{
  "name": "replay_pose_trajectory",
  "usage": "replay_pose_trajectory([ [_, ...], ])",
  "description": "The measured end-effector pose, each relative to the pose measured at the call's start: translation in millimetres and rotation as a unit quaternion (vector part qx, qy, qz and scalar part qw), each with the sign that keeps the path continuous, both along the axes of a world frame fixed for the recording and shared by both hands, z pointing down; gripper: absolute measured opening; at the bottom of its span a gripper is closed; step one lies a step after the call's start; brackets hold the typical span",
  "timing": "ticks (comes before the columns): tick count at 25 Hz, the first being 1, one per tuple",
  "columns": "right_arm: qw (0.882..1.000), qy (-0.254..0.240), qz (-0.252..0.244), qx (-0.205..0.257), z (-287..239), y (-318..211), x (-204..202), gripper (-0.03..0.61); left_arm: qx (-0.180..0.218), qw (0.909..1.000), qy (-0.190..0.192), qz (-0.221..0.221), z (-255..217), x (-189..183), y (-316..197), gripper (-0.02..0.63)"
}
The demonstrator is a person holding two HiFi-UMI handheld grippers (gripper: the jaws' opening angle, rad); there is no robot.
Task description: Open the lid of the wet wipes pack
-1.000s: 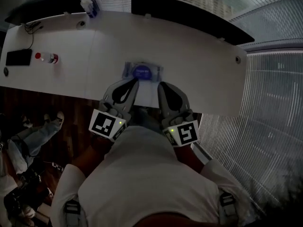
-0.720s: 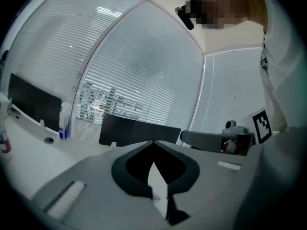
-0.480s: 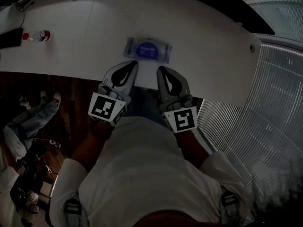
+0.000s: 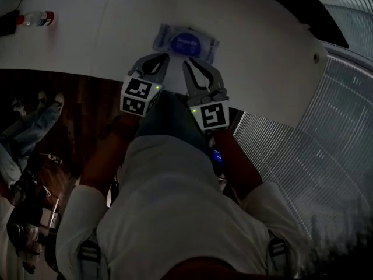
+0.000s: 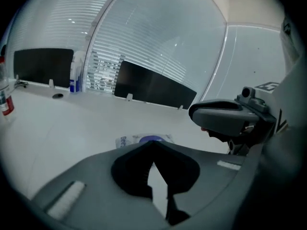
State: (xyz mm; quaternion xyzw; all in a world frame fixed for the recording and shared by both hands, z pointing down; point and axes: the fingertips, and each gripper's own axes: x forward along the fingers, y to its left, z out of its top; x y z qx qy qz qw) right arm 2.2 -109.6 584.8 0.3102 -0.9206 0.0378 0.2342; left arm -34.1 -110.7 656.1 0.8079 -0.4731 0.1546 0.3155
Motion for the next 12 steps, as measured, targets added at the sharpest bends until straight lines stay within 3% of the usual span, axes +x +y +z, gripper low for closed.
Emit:
replay_pose_trajectory([
  [6, 0.989, 0.133, -0.056, 0.039, 69.9, 4.7, -4.5, 0.040, -0.049, 0.9978, -0.044, -0.009, 57.5, -12.7, -3.3, 0.003],
  [12, 0.957, 0.246, -0.108, 0.109, 130.7, 2.1, -2.1, 0.049, -0.088, 0.9944, -0.058, 0.001, 91.4, -17.2, -11.4, 0.003],
])
